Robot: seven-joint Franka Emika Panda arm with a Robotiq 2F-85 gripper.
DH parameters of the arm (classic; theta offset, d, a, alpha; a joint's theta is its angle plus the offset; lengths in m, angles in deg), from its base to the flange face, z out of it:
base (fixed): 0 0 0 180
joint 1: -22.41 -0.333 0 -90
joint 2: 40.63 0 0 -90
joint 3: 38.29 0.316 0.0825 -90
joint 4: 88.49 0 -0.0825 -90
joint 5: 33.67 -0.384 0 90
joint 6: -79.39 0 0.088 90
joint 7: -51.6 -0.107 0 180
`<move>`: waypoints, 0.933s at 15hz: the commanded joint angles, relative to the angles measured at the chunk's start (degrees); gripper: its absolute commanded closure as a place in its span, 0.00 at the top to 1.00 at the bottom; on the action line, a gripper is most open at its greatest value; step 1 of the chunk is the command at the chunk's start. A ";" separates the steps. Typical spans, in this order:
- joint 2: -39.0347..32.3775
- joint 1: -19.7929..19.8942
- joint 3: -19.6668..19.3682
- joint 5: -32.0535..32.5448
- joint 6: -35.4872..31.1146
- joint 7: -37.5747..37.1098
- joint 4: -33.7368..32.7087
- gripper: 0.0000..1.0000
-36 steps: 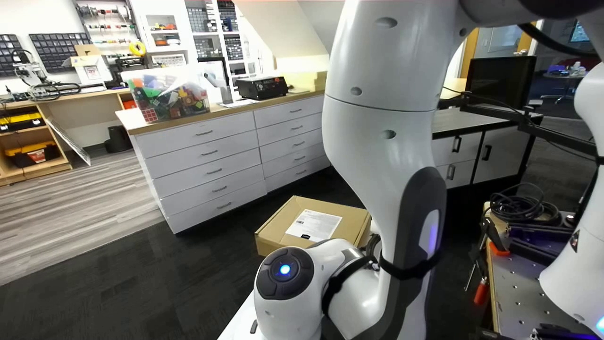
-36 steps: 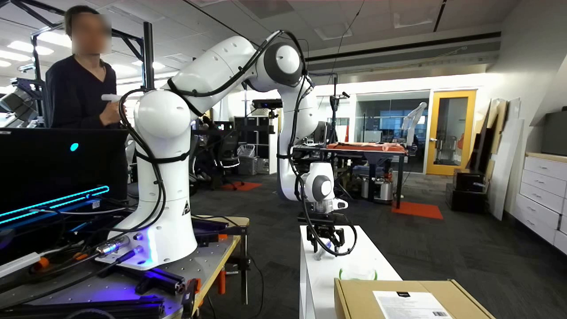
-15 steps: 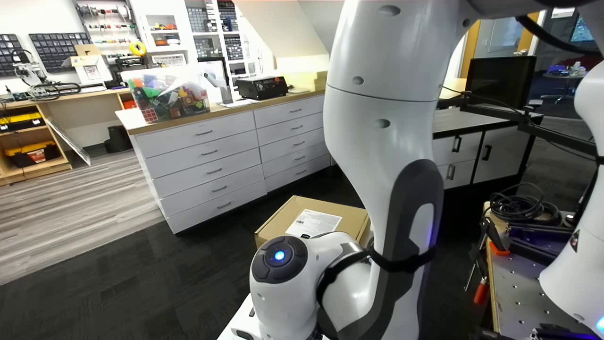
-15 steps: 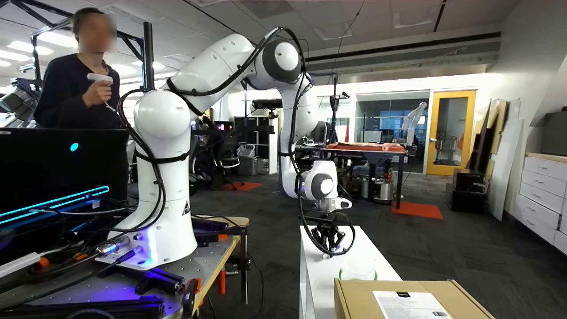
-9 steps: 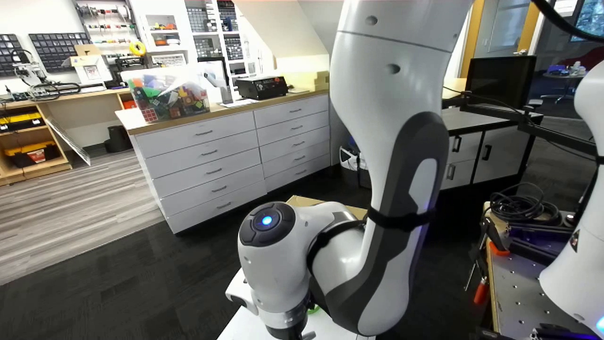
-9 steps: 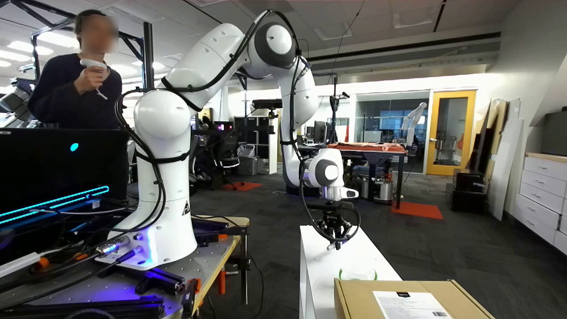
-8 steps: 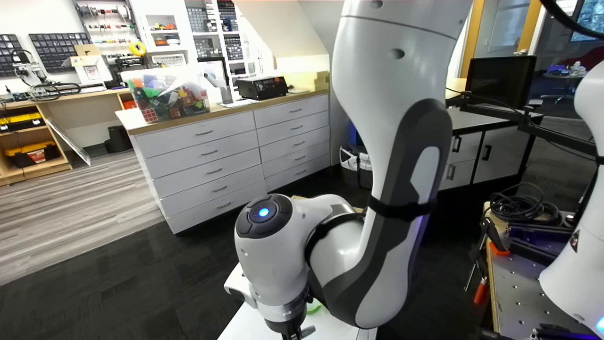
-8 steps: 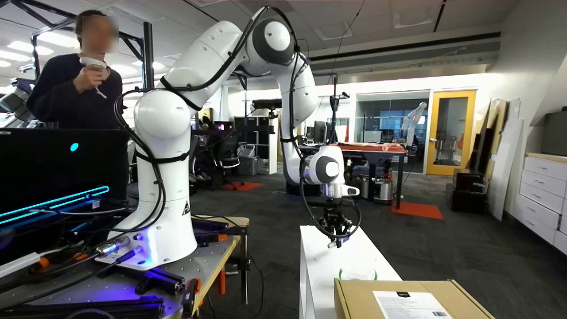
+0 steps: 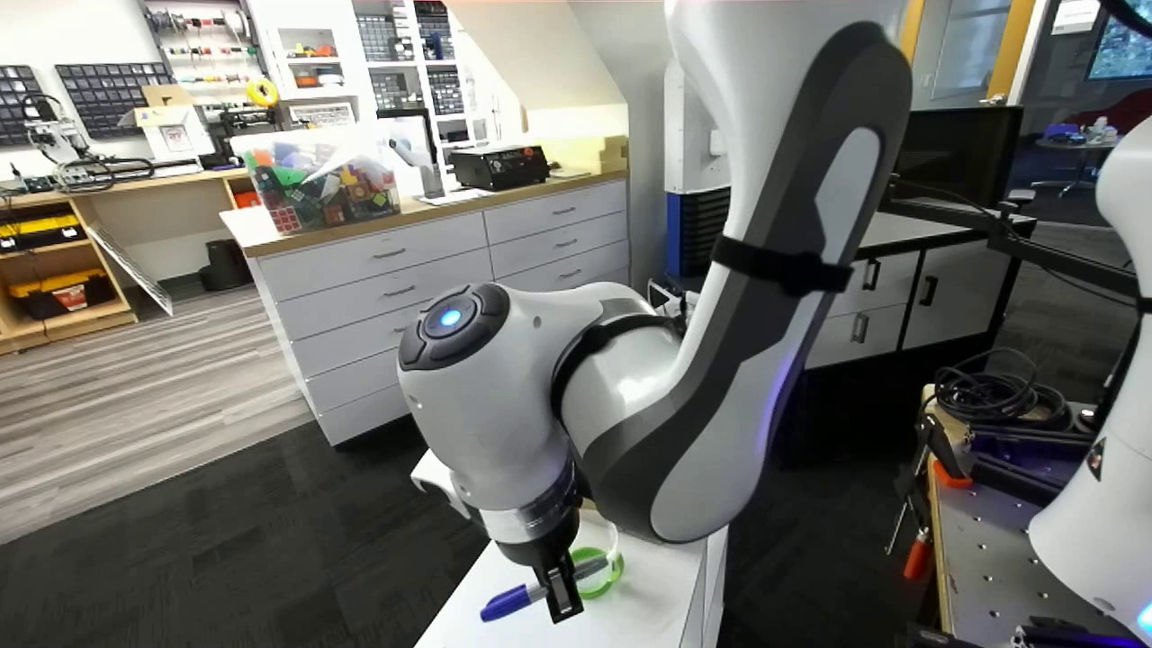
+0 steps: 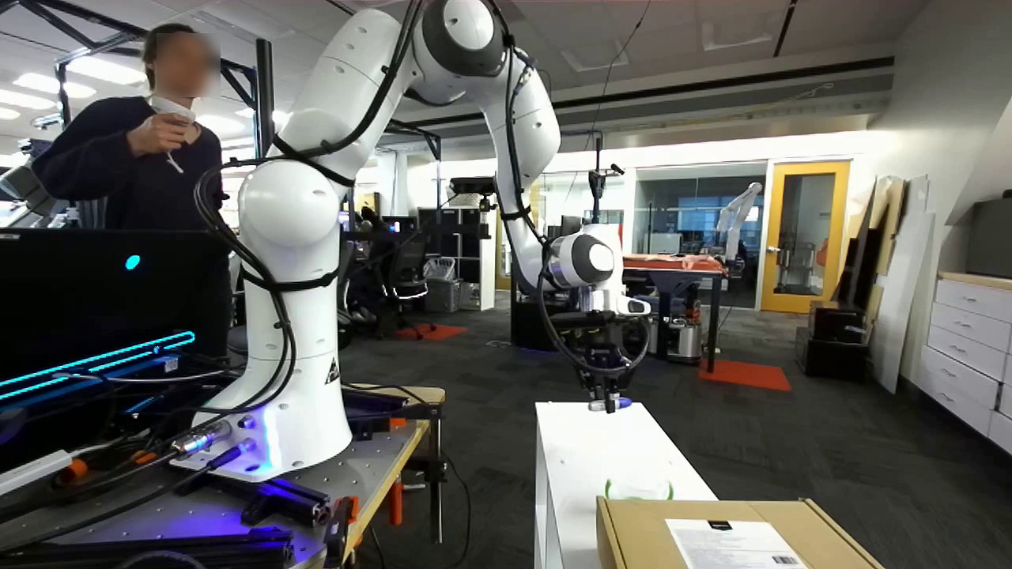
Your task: Put the marker in the cup
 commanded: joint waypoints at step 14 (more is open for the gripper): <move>2.15 11.52 8.14 4.05 27.41 -1.48 -6.81 0.05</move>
